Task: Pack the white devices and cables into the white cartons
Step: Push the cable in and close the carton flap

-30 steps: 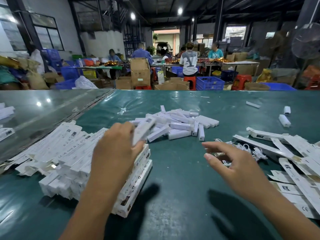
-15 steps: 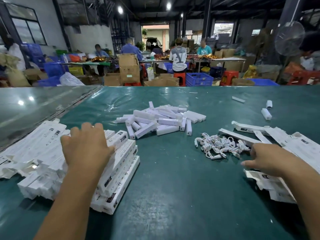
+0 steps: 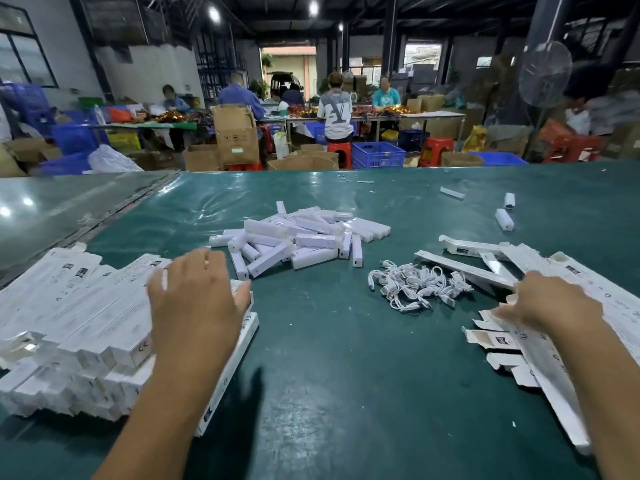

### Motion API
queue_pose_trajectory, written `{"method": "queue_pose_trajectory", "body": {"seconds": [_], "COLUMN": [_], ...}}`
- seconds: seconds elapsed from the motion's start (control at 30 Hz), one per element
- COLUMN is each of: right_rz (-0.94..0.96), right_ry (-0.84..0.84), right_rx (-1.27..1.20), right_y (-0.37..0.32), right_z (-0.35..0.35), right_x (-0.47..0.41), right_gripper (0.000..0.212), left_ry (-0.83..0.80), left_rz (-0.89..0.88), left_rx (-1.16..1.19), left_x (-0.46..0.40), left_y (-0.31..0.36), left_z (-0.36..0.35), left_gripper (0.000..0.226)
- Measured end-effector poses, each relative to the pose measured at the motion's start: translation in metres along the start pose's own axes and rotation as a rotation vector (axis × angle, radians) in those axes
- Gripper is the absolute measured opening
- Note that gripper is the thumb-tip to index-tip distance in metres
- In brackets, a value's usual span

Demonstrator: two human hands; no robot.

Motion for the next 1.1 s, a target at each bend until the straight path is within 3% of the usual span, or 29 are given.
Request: {"method": "queue_pose_trajectory", "body": {"seconds": [0.13, 0.23, 0.33, 0.43, 0.53, 0.6, 0.67, 0.73, 0.8, 0.87, 0.93, 1.0, 1.1], "right_rz": [0.027, 0.098, 0.327, 0.618, 0.848, 0.961, 1.048, 1.128, 1.183, 1.198, 1.197, 1.197, 1.167], "right_ry": [-0.009, 0.068, 0.169, 0.251, 0.342, 0.343, 0.227, 0.026, 0.013, 0.161, 0.465, 0.733, 0.772], "right_rx": [-0.014, -0.079, -0.29, -0.673, -0.9, -0.968, -1.112, -1.323, -1.39, -1.346, -1.197, -0.974, -0.886], "right_y": [0.0, -0.006, -0.021, -0.051, -0.091, -0.112, -0.121, -0.122, -0.118, -0.111, -0.103, -0.103, -0.112], "right_z": [-0.011, 0.003, 0.029, 0.05, 0.045, 0.033, 0.025, 0.024, 0.027, 0.031, 0.035, 0.033, 0.026], "right_x": [-0.012, -0.009, 0.015, 0.067, 0.118, 0.14, 0.147, 0.148, 0.145, 0.147, 0.155, 0.169, 0.181], "right_gripper": [0.016, 0.011, 0.011, 0.012, 0.01, 0.01, 0.012, 0.023, 0.031, 0.025, 0.012, 0.011, 0.02], "left_ry": [-0.043, -0.111, -0.248, -0.496, -0.647, -0.528, -0.424, -0.469, -0.512, -0.469, -0.373, -0.24, -0.053], "left_rz": [-0.219, -0.378, -0.462, -0.423, -0.436, -0.427, -0.407, -0.403, -0.385, -0.371, -0.385, -0.392, -0.384], "left_rx": [0.185, 0.331, 0.701, 0.996, 1.052, 0.939, 0.872, 1.0, 1.103, 1.109, 1.029, 0.9, 0.719], "left_x": [0.018, 0.032, 0.042, 0.055, 0.069, 0.067, 0.06, 0.055, 0.051, 0.048, 0.046, 0.045, 0.047], "left_y": [0.045, 0.07, 0.084, 0.098, 0.114, 0.112, 0.105, 0.097, 0.091, 0.085, 0.082, 0.08, 0.08], "left_z": [-0.02, -0.034, -0.037, -0.037, -0.035, -0.033, -0.029, -0.029, -0.027, -0.027, -0.028, -0.028, -0.025], "left_gripper": [0.035, 0.032, 0.027, 0.052, 0.074, 0.059, 0.037, 0.026, 0.021, 0.02, 0.02, 0.025, 0.034]}}
Point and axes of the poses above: each hand's wrist, its own x-axis away from the middle knuckle, its own z-axis out of the back of the hand, y = z × x, the point moved 5 cm from there along -x, towards the middle knuckle, and after that the axes turned 9 degrees about -y, right-handed, at the moved point
